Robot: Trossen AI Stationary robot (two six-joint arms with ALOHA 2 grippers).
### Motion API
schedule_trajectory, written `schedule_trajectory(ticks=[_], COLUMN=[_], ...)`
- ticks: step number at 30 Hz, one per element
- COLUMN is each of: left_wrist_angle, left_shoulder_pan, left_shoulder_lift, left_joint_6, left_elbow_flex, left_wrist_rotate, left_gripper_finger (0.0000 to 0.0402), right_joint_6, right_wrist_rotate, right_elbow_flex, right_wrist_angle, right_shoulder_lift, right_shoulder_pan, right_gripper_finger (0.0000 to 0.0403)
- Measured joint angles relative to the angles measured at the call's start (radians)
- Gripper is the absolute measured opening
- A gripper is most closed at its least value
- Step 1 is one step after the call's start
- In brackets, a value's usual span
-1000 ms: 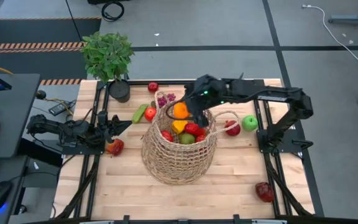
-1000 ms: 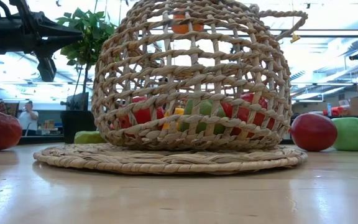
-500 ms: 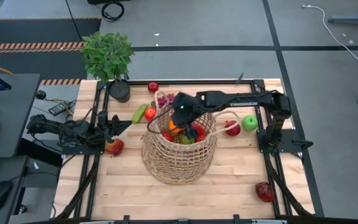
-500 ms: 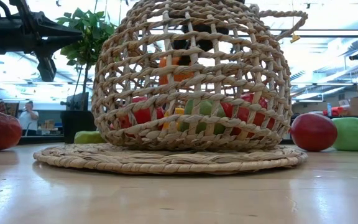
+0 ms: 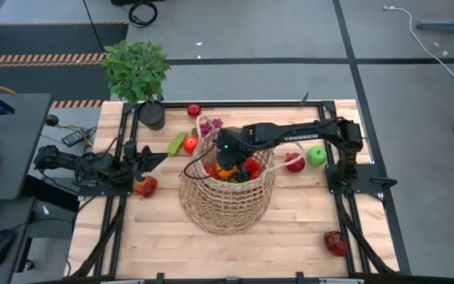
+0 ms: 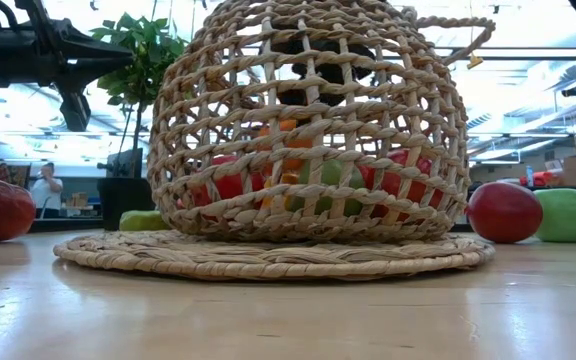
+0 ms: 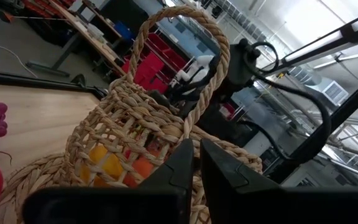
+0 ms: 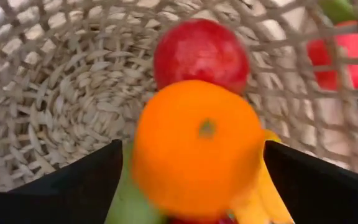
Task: Build produce basket
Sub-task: Put the orange into the brown basket, then put the red pomegranate into the brown basket
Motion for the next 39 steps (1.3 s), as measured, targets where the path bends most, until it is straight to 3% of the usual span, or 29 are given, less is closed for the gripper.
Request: schedule_trajectory(ticks=[8,14,21,30,33,39], left_wrist_angle=[0.001,0.001,0.001,0.001,0.001,0.001], left_shoulder_pan=[0.0,0.0,0.0,0.0,0.0,0.0], left_shoulder_lift=[0.0,0.0,0.0,0.0,0.0,0.0], left_joint_6=[0.0,0.0,0.0,0.0,0.0,0.0], left_elbow_flex=[0.0,0.0,0.0,0.0,0.0,0.0], left_wrist_rotate=[0.0,0.0,0.0,0.0,0.0,0.0], left_gripper_finger=[0.0035,0.0034,0.0035,0.0035,0.0035,0.0034], right_joint_6=[0.121,0.238,0.5,0.729,0.731,0.682], right_wrist_rotate=[0.094,0.263,0.328,0.329,0.314,0.134], right_elbow_flex=[0.0,0.0,0.001,0.001,-0.017,-0.16], right_wrist_angle=[0.0,-0.037,-0.225,-0.491,-0.54,-0.532], right_shoulder_lift=[-0.15,-0.311,-0.474,-0.612,-0.628,-0.66], right_shoulder_pan=[-0.001,-0.021,-0.079,-0.135,-0.177,-0.339], right_gripper_finger=[0.0394,0.0395,0.0394,0.0394,0.0394,0.039])
